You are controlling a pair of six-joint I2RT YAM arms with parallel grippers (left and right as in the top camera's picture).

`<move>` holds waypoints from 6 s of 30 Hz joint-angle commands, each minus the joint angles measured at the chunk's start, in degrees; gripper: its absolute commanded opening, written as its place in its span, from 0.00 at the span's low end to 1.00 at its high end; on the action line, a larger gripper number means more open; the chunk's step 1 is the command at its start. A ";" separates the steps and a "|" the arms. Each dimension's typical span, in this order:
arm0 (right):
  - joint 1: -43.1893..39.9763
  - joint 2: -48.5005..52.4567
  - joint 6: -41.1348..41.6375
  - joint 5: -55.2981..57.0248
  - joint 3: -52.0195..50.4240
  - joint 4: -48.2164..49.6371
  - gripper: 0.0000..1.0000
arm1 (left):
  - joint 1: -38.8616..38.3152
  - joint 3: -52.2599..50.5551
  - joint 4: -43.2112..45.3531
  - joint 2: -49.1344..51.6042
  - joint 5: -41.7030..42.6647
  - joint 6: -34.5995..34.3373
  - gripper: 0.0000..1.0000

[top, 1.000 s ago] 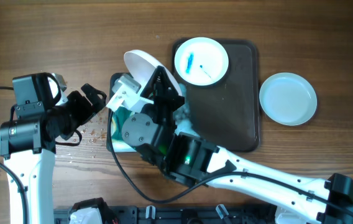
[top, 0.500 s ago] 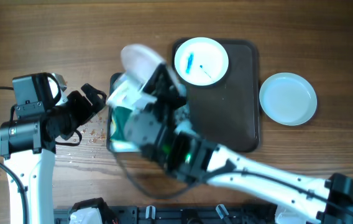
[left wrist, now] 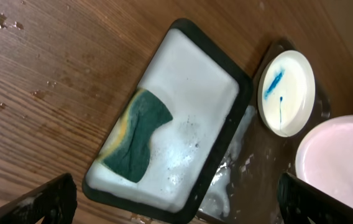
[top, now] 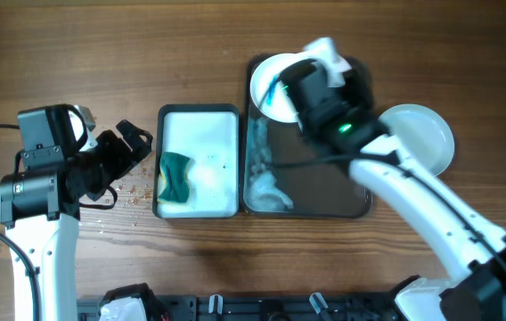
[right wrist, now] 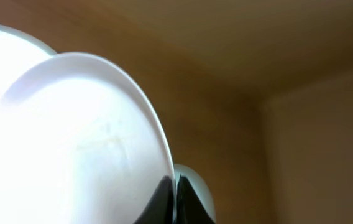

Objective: Clean dirty plates on tray and stack at the side
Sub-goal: 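Carry the plate right and stack it on the cleaned plate, then grasp the blue-streaked plate rim with the right gripper and slide it forward, then grasp the sponge in the white tray with the left gripper and lift it, then scrub the blue-streaked plate with the sponge while the right gripper holds it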

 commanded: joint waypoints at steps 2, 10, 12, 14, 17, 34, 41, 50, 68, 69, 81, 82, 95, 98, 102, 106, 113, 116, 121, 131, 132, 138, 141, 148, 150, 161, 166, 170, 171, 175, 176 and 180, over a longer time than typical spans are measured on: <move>-20.98 -6.99 18.16 -36.30 0.72 -4.74 0.04 | 0.42 0.90 0.00 -0.31 -0.59 0.31 1.00; -49.94 -1.14 23.71 -47.76 -3.37 -15.82 0.04 | 0.42 0.90 0.00 -0.31 -0.59 0.31 1.00; -53.29 -0.04 23.69 -46.58 -6.34 -14.69 0.04 | 0.42 0.90 0.00 -0.31 -0.59 0.31 1.00; -55.95 0.33 23.67 -46.05 -8.57 -12.90 0.04 | 0.42 0.90 0.00 -0.31 -0.59 0.31 1.00; -59.14 0.35 22.51 -46.34 -10.97 -11.13 0.04 | 0.42 0.90 0.00 -0.31 -0.59 0.31 1.00; -30.36 -6.99 9.99 -64.37 -7.32 -6.97 0.42 | 0.42 0.90 0.00 -0.31 -0.59 0.31 1.00; -9.40 -1.86 10.14 -35.04 -6.56 12.52 0.62 | 0.42 0.90 0.00 -0.31 -0.59 0.31 1.00; -14.69 18.32 10.03 -34.47 -6.56 29.73 0.77 | 0.42 0.90 0.00 -0.31 -0.59 0.31 1.00; -14.99 20.90 10.62 -42.88 -6.56 28.76 0.04 | 0.42 0.90 0.00 -0.31 -0.59 0.31 1.00; -14.99 18.01 10.62 -42.86 -6.56 27.23 0.04 | 0.42 0.90 0.00 -0.31 -0.59 0.31 1.00; -14.67 -7.30 35.65 -41.16 -7.26 -12.00 0.04 | 0.42 0.90 0.00 -0.31 -0.59 0.31 1.00; -14.27 -7.30 39.21 -42.60 -9.33 -14.40 0.04 | 0.42 0.90 0.00 -0.31 -0.59 0.31 1.00; -9.94 -9.25 53.44 -47.19 -29.11 8.72 0.37 | 0.42 0.90 0.31 -0.31 2.62 -0.31 1.00; -9.94 -12.20 35.28 -42.42 -24.22 5.81 0.37 | -0.02 0.90 -0.17 0.09 5.73 0.39 1.00; -9.99 -14.21 18.27 -42.10 -22.05 4.13 0.43 | -0.90 0.90 -0.17 0.61 6.25 0.33 1.00; -10.01 -14.03 17.79 -42.21 -22.12 1.84 0.44 | -6.10 0.72 -3.06 3.54 1.68 4.61 0.89; -9.99 -14.03 19.63 -42.84 -22.12 1.88 0.44 | -20.52 -4.44 -3.08 20.96 -20.33 -4.44 0.80; -9.99 -14.03 19.67 -43.98 -22.12 1.44 0.44 | -20.59 -4.44 3.45 28.48 -22.71 -4.68 0.67; -9.99 -14.03 21.11 -45.92 -22.12 1.38 0.44 | -20.92 -4.44 13.94 36.15 -19.19 -3.23 0.46; -9.99 -14.03 21.14 -46.53 -22.12 0.61 0.43 | -22.14 -1.73 12.57 36.76 -15.47 2.03 0.04; -9.99 -14.03 21.16 -46.53 -22.12 0.50 0.43 | -22.03 -0.42 10.69 35.87 -14.58 2.05 0.04; -9.99 -14.03 20.72 -46.47 -22.12 0.44 0.43 | -22.03 2.62 5.97 29.20 -13.84 3.34 0.04; -10.01 -14.01 21.00 -42.73 -22.12 0.66 0.43 | -22.05 2.62 4.35 27.50 -12.22 3.37 0.04; -13.73 -7.10 14.05 -40.26 -22.16 6.23 0.44 | -23.19 11.63 -4.46 26.32 -15.41 4.79 0.04; -15.76 -2.91 11.17 -46.69 -22.16 7.41 0.44 | -23.30 14.97 -5.68 26.32 -12.35 4.79 0.04; -19.61 13.46 6.34 -61.26 -22.23 15.30 0.10 | -36.02 15.32 11.85 33.51 0.11 -5.14 0.04; -19.61 16.92 13.27 -57.51 -22.23 16.20 0.04 | -42.34 15.32 18.80 40.83 0.79 -9.75 0.04; -19.61 16.94 13.42 -56.30 -22.23 15.39 0.04 | -44.57 15.32 22.82 46.69 0.79 -15.32 0.04; -19.61 16.94 13.42 -56.30 -22.23 15.15 0.04 | -44.94 15.32 24.30 48.11 1.03 -15.98 0.04; -19.61 16.94 13.42 -56.33 -22.23 14.43 0.04 | -46.51 15.32 32.52 55.32 3.89 -17.38 0.04; -19.61 16.94 13.40 -56.33 -22.23 14.32 0.04 | -46.95 15.32 33.53 56.61 4.20 -17.33 0.04; -19.61 16.94 13.38 -56.35 -22.23 13.11 0.04 | -47.23 15.37 28.24 59.32 -14.88 -10.54 0.04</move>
